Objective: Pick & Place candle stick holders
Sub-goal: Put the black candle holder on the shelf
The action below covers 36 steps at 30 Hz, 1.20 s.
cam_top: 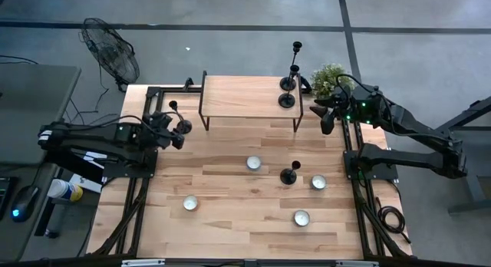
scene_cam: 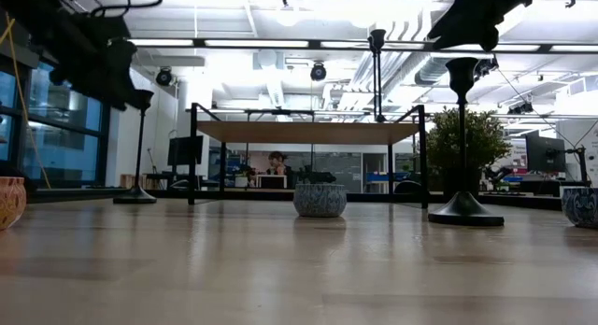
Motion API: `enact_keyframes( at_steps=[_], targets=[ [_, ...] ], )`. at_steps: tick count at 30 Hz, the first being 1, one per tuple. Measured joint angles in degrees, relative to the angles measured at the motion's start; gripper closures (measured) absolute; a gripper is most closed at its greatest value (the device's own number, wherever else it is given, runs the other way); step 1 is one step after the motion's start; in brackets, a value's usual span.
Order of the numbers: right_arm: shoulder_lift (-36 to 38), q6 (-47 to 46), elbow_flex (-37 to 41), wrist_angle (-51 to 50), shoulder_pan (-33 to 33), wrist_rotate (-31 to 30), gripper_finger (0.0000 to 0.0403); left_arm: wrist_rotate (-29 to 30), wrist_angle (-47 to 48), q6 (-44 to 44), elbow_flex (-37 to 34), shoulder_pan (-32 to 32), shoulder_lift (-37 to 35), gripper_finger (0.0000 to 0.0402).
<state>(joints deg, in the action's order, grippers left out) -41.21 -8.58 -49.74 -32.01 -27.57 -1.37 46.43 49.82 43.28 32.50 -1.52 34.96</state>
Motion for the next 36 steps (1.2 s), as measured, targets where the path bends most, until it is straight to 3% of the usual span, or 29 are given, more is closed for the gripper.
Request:
enact_keyframes(
  at_steps=[11, 30, 36],
  targets=[
    [0.0, 1.1, 0.0, 0.0, 0.0, 0.1, 0.0241, 8.4, -0.6, 6.5, -4.0, 0.0, 0.0, 0.0163],
    [0.0, 1.6, 0.0, 0.0, 0.0, 0.1, 0.0242, 5.9, -0.8, 4.8, -4.2, 0.0, 0.3, 0.0162],
    [0.0, 1.6, 0.0, 0.0, 0.0, 0.1, 0.0241, 6.3, -0.9, 4.8, -4.2, 0.0, 0.3, 0.0123]
  ],
)
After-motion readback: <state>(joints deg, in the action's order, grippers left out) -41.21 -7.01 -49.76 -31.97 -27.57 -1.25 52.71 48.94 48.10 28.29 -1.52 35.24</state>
